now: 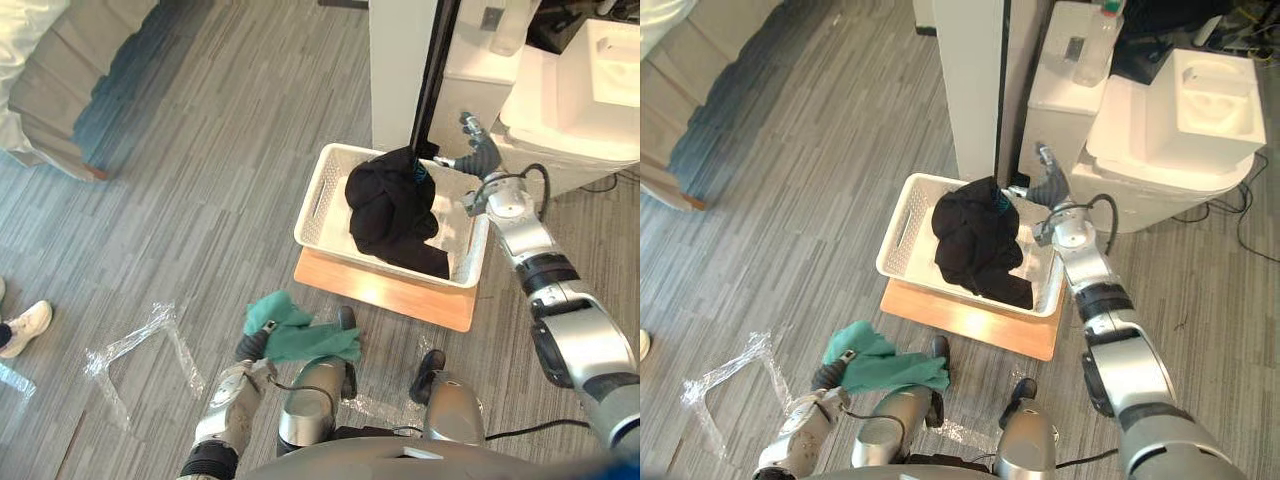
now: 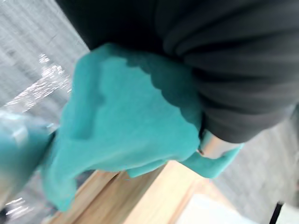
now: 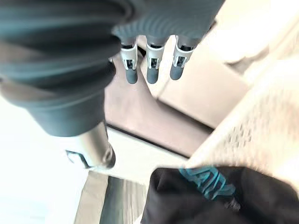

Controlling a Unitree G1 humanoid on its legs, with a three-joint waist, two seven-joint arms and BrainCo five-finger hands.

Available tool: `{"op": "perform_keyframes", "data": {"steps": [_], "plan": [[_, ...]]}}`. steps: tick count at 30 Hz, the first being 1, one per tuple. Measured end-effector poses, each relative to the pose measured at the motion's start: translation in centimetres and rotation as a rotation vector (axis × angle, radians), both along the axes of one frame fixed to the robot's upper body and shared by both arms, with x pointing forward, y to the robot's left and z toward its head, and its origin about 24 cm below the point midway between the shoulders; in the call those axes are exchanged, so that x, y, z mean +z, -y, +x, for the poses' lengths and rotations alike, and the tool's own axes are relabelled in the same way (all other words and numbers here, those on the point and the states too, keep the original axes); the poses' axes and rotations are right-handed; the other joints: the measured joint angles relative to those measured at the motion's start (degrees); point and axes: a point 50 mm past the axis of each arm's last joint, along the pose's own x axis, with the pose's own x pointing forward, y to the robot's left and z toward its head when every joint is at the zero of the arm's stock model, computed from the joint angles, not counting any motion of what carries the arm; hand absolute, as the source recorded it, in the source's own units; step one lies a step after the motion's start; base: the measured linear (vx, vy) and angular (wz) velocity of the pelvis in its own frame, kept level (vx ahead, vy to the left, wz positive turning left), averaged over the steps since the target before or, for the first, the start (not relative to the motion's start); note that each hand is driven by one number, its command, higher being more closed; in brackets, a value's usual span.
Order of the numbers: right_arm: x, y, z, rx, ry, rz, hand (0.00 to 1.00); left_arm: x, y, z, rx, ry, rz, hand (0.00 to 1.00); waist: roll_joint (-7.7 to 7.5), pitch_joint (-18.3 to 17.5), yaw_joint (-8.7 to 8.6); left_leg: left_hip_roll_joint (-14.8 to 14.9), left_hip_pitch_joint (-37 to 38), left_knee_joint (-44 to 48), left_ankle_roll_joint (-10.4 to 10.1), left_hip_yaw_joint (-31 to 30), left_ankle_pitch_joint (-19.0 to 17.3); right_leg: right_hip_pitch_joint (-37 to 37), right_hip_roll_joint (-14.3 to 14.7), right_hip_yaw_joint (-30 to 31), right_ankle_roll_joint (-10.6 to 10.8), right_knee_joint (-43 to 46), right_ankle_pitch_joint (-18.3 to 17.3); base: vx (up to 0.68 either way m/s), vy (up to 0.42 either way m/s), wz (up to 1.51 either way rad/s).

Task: Tidy the bed and pick cloth on bed and put in laundry

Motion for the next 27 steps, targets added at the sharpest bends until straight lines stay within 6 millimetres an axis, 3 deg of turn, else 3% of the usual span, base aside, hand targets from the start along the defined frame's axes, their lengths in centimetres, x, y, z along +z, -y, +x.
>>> {"op": "perform_keyframes", "data": {"steps": [4,6,8,10,15,17,18,20,22,27], "plan": [[-3.5,0.2,-2.0,0.004,-0.081,-0.11,0.0,0.2,-3.4,-1.0,0.121,-0.028,0.073,1.0,-2.76,-2.74,-0.83,0.17,1.55,0.06,-0.09,0.78,-0.66,3.8,1.35,-0.03,0.64,-5.7,2.71,0.13,-0.026,-0.08],[-4.3,0.2,-2.5,0.007,-0.097,-0.144,0.0,0.8,-5.2,-1.2,0.169,-0.011,0.122,1.0,-4.13,-3.79,-0.92,0.16,2.56,0.15,-0.65,1.9,-1.11,5.62,1.84,0.27,0.88,-8.32,3.66,0.19,-0.034,-0.16],[-4.8,0.4,-3.0,-0.022,-0.112,-0.143,0.0,3.0,-8.3,-0.2,0.238,0.087,0.205,1.0,-5.8,-5.57,-1.07,0.3,3.62,0.08,-0.77,3.92,-1.44,7.78,2.59,0.55,0.93,-11.66,4.71,0.12,-0.03,-0.14],[-5.6,1.1,-3.4,-0.069,-0.15,-0.135,0.0,5.4,-9.7,0.9,0.285,0.21,0.231,1.0,-6.24,-7.13,-1.09,0.48,3.76,0.04,-0.76,4.87,-1.47,8.15,2.9,0.73,0.86,-12.46,4.9,0.07,-0.026,-0.07],[-9.6,4.8,-6.8,-0.238,-0.294,-0.081,0.0,12.1,-11.8,3.1,0.31,0.518,0.31,1.0,-5.8,-9.28,-1.16,1.25,5.52,-0.02,-0.67,6.08,-2.15,9.82,3.9,1.79,0.27,-13.71,5.29,0.03,-0.025,-0.12],[-12.2,7.1,-9.8,-0.332,-0.387,-0.042,0.0,16.2,-13.0,3.7,0.292,0.657,0.391,1.0,-5.32,-11.08,-2.07,1.98,5.52,-0.05,-0.77,6.78,-2.22,9.38,4.65,3.0,-0.21,-14.28,5.79,0.0,-0.025,-0.27],[-12.4,7.3,-10.2,-0.343,-0.397,-0.04,0.0,16.7,-13.2,3.8,0.29,0.672,0.399,1.0,-5.28,-11.3,-2.27,2.07,5.51,-0.05,-0.77,6.94,-2.22,9.29,4.73,3.16,-0.26,-14.28,5.82,-0.03,-0.026,-0.25],[-14.1,9.0,-12.4,-0.414,-0.465,-0.022,0.0,19.6,-14.3,4.5,0.264,0.752,0.446,1.0,-4.73,-12.95,-2.92,2.74,5.59,-0.06,-0.76,7.94,-2.21,8.78,5.32,4.23,-0.89,-14.72,6.34,-0.03,-0.021,-0.3],[-15.1,9.9,-13.8,-0.461,-0.512,0.001,0.0,21.5,-14.6,5.3,0.24,0.81,0.465,1.0,-4.44,-14.11,-4.11,3.13,5.58,-0.07,-0.77,8.16,-2.21,8.78,5.88,4.84,-1.16,-15.47,6.89,-0.04,-0.027,-0.22],[-17.1,10.6,-16.3,-0.502,-0.599,0.036,0.0,27.4,-15.5,7.5,0.15,0.936,0.538,1.0,-4.76,-15.07,-4.83,4.51,5.6,-0.07,-1.24,11.01,-2.36,7.74,7.27,7.86,-2.48,-16.84,8.0,-0.04,-0.022,-0.29]]}}
